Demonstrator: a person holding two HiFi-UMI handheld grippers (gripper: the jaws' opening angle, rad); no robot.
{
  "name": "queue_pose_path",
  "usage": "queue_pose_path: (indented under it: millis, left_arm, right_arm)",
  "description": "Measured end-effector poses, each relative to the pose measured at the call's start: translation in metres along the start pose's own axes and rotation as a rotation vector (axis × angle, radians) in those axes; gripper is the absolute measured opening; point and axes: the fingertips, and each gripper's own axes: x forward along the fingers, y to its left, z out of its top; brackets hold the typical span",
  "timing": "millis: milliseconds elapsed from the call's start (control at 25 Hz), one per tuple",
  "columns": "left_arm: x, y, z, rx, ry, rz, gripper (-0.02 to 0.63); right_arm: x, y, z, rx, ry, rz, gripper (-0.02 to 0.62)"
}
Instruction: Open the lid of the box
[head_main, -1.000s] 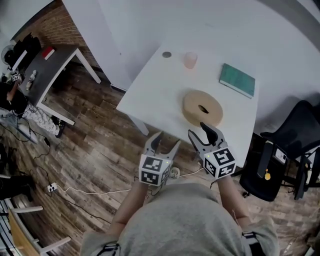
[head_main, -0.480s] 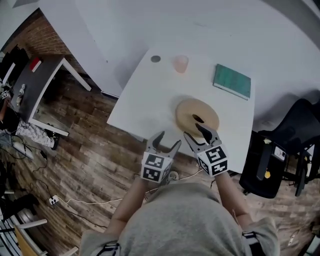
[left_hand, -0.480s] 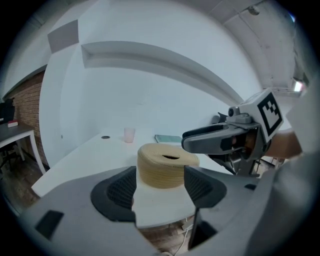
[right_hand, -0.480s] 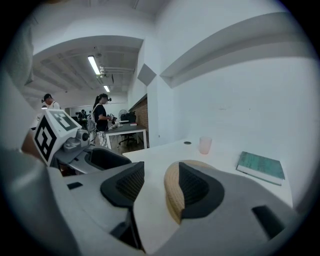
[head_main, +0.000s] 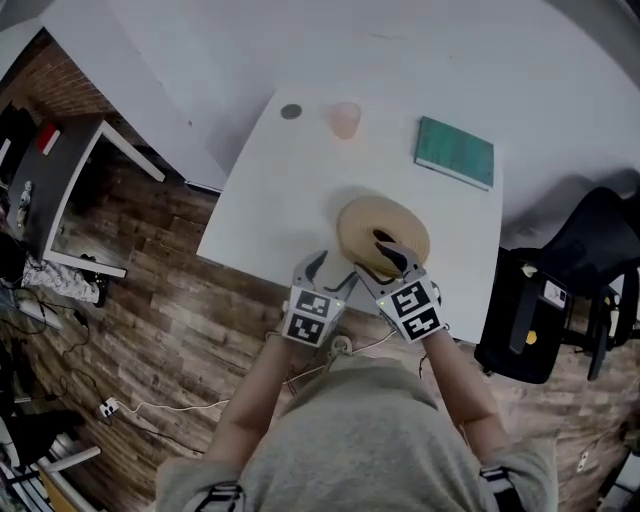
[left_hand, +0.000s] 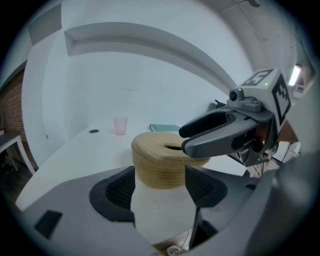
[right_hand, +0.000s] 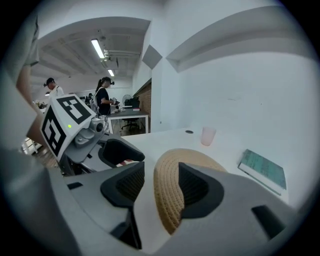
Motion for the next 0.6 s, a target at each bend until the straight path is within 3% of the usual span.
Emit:
queue_pose_path:
  millis: [360,600]
  left_arm:
    - [0.045,0.000,-0.023,0.109,0.086,-0.058,0.285]
    - [0.062,0.001,-0.028,0.136,0.117,-0.072,0.284]
  right_arm:
    - [0.021,-0.002,-0.021,-0.092,0.135,0.026,0.206]
    - [0.026,0.001,-0.028,-0.177,0.195,0.040,0.183]
